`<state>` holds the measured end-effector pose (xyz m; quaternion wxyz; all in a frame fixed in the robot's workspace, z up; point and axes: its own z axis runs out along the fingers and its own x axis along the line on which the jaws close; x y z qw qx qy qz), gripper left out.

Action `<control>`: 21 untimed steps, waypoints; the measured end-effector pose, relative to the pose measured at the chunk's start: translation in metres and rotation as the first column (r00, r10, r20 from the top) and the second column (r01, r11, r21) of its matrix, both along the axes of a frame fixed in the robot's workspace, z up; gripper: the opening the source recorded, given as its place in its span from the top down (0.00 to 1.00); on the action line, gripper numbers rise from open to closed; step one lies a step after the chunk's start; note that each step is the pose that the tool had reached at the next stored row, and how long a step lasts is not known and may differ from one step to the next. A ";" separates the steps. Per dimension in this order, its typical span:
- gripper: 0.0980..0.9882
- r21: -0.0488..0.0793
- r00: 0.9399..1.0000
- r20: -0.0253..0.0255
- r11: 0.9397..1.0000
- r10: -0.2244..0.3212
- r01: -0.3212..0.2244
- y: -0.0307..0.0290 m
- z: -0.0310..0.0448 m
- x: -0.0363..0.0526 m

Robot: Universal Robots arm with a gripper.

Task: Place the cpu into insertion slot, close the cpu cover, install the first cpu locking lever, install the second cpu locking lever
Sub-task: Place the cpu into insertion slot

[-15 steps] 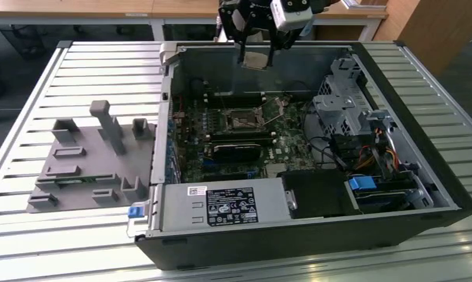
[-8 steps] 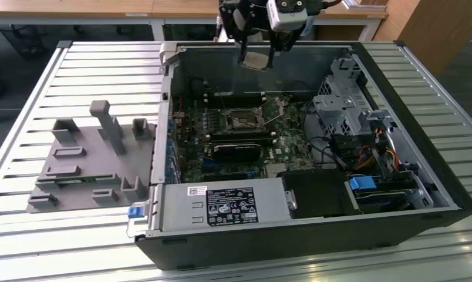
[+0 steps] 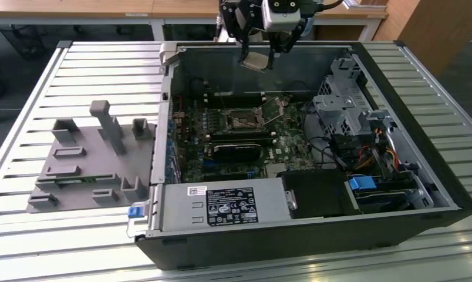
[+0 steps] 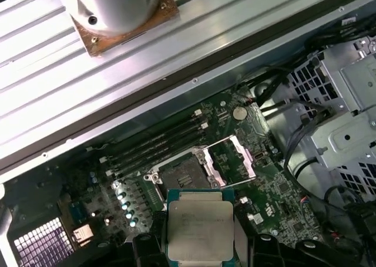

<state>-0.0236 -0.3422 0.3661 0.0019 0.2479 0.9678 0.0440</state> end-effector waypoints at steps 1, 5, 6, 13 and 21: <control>0.50 0.000 1.000 0.000 1.000 -0.014 0.014 0.0000 -0.0001 0.0000; 0.50 -0.001 0.997 0.000 0.997 -0.072 0.072 0.0001 -0.0004 0.0000; 0.50 -0.001 0.996 0.000 0.996 -0.086 0.086 0.0001 -0.0004 0.0000; 0.50 -0.002 0.985 0.000 0.985 -0.175 0.175 0.0003 -0.0008 0.0000; 0.50 -0.004 0.964 0.001 0.964 -0.268 0.268 0.0006 -0.0012 0.0000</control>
